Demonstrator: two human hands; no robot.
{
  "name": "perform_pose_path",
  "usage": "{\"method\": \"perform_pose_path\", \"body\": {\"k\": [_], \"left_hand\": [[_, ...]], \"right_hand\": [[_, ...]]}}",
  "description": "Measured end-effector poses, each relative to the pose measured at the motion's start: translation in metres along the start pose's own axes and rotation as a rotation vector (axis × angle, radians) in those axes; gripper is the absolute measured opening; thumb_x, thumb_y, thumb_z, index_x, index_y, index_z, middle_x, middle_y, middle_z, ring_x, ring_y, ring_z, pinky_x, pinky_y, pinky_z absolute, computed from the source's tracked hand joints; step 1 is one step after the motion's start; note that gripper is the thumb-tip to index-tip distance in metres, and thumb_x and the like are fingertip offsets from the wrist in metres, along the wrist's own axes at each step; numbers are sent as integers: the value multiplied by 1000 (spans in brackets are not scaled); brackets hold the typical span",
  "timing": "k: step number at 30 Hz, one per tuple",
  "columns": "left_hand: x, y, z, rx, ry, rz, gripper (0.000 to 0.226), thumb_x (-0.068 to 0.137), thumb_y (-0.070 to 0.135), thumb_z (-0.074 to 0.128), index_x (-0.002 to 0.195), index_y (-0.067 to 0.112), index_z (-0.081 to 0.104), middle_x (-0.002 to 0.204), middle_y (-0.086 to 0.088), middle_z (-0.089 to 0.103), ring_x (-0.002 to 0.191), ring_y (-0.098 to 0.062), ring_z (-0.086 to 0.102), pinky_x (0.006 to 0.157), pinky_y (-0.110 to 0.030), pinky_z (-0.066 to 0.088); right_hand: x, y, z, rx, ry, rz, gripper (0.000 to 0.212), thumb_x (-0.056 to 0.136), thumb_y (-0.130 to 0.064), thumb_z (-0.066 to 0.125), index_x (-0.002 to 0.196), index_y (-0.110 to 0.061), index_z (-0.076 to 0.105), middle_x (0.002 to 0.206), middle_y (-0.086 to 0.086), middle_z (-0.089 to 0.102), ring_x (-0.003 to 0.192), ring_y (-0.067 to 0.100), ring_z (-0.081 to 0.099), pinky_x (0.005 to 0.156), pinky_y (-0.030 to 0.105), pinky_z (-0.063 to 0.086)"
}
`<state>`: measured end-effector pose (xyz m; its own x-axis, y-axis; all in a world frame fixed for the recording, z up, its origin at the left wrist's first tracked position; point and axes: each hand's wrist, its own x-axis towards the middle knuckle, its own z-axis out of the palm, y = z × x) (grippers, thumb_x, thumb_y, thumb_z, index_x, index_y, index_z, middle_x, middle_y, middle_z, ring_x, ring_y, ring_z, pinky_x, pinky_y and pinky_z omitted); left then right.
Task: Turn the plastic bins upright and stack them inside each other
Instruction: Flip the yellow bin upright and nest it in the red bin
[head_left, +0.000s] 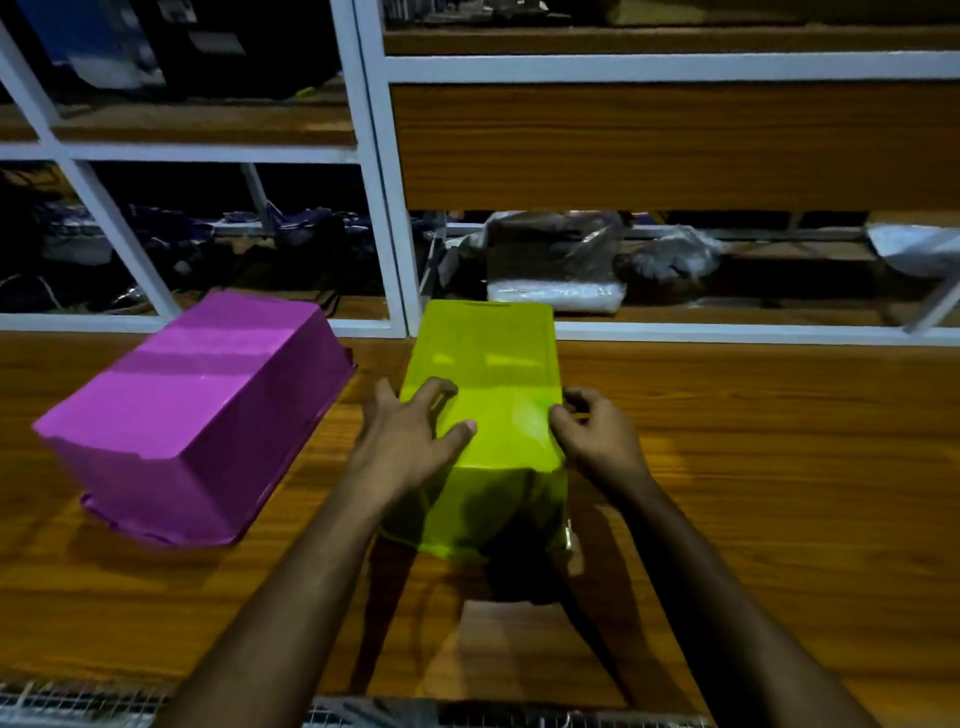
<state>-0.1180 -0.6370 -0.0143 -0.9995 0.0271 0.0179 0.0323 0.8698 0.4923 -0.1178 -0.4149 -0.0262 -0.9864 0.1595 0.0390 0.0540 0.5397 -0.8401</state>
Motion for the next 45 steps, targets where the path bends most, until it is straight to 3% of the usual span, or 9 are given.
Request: {"method": "perform_pose_path", "body": {"k": [9,15,19,23,26,30,35,41,45], "left_hand": [[-33,67,36,-180,-38,95,53,75,60,69,122,39,58,124,-6,30,113,-26,46,89,-26,39],[-38,86,28,-171,-112,124,53,81,66,56,128,42,53,113,-7,45,101,-21,45,79,-29,37],[-31,100,11,-206,-116,45,76,71,86,34,116,32,63,111,-9,68,108,-29,60,85,-36,47],[-30,129,-2,-266,-160,7,107,60,93,33,137,20,49,131,-12,61,119,-31,56,96,-41,46],[-31,135,-8,-324,-143,-12,106,61,85,48,143,18,41,142,-9,53,127,-30,51,100,-40,44],[-34,119,-13,-481,-134,7,88,58,72,61,136,31,51,132,-7,61,116,-27,59,99,-44,47],[-39,111,-5,-727,-112,42,66,65,57,67,128,47,52,117,-1,70,98,-21,69,91,-51,53],[-44,99,-1,-878,-122,60,57,83,8,68,138,17,55,119,-11,70,106,-25,68,88,-41,56],[-45,98,-4,-748,-61,127,53,82,0,67,130,21,63,119,-2,69,109,-14,65,89,-38,57]], "right_hand": [[-28,29,-79,-27,133,92,52,70,-38,49,111,-14,70,106,8,74,99,25,68,85,39,53],[-21,4,-107,-112,154,-50,51,72,-39,56,113,-12,70,108,11,71,100,26,66,90,40,52],[-25,-18,-103,-167,142,-148,54,75,-43,60,118,-12,68,111,11,68,103,24,63,87,27,44],[-32,-36,-88,-189,100,-283,33,90,-26,61,120,-17,69,113,9,67,107,23,61,82,21,37],[-34,-38,-89,-141,54,-303,30,91,-22,58,118,-24,70,121,3,68,114,18,61,94,29,47],[-25,-9,-107,-281,138,9,53,85,-36,67,130,-11,57,129,19,61,120,35,55,99,39,44],[-20,7,-117,78,44,144,52,85,-31,72,130,-9,58,112,7,67,103,31,66,90,51,54],[-15,-4,-117,367,58,132,53,79,-6,77,128,-7,57,107,18,71,92,32,70,89,52,55],[-15,-13,-109,407,81,177,45,75,-5,80,113,-8,57,106,19,71,89,33,71,85,54,56]]}}
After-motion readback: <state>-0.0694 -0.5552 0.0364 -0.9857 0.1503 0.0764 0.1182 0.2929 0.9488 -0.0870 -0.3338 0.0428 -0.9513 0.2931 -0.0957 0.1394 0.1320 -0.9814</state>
